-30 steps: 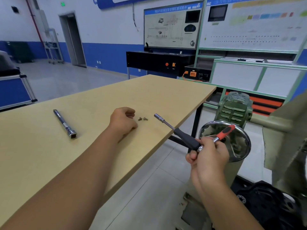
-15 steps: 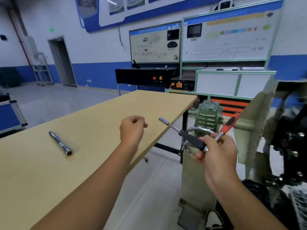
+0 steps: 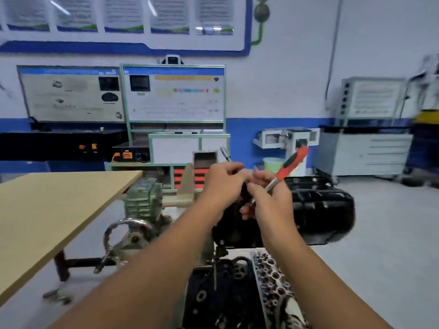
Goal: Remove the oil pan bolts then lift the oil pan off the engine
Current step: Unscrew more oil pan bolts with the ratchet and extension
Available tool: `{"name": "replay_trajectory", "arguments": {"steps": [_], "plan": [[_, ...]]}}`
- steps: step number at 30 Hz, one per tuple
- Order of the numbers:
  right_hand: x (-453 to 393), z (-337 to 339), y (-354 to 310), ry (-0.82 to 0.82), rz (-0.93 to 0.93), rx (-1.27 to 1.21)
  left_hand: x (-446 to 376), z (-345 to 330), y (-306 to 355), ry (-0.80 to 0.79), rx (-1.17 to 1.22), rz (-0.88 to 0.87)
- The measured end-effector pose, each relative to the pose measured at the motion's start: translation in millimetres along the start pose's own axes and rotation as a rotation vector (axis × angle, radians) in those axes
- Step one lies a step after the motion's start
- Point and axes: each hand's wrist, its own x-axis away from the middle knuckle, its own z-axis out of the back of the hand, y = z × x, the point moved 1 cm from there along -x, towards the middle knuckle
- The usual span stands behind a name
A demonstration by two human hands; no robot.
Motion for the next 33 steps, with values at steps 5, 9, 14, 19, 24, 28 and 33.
{"name": "replay_trajectory", "arguments": {"steps": [5,9,14,19,24,28,33], "plan": [[-25.3,101.1,-23.7,0.101,-0.009,0.056,-29.4,-100.1,22.7,-0.336,-0.284,-0.248],[-50.3,165.6,-30.7,0.327,-0.059,0.186,-72.3,-136.7,24.7,-0.518,-0.364,-0.222],[-70.0,219.0,-37.8,0.494,-0.020,0.331,-122.1,-175.7,7.7,-0.354,-0.408,-0.097],[-73.6,225.9,-32.1,0.541,0.007,0.364,-152.2,-215.3,-10.5,-0.545,-0.514,-0.096],[-80.4,215.7,-21.4,0.519,0.001,0.405,-169.9,-214.3,-27.2,-0.535,-0.453,-0.070],[-86.0,207.2,-28.6,0.537,0.035,0.468,-166.8,-210.2,-28.2,-0.633,-0.456,-0.111],[-102.5,197.0,-42.2,0.549,-0.004,0.576,-166.6,-204.9,-26.6,-0.704,-0.517,-0.081]]}}
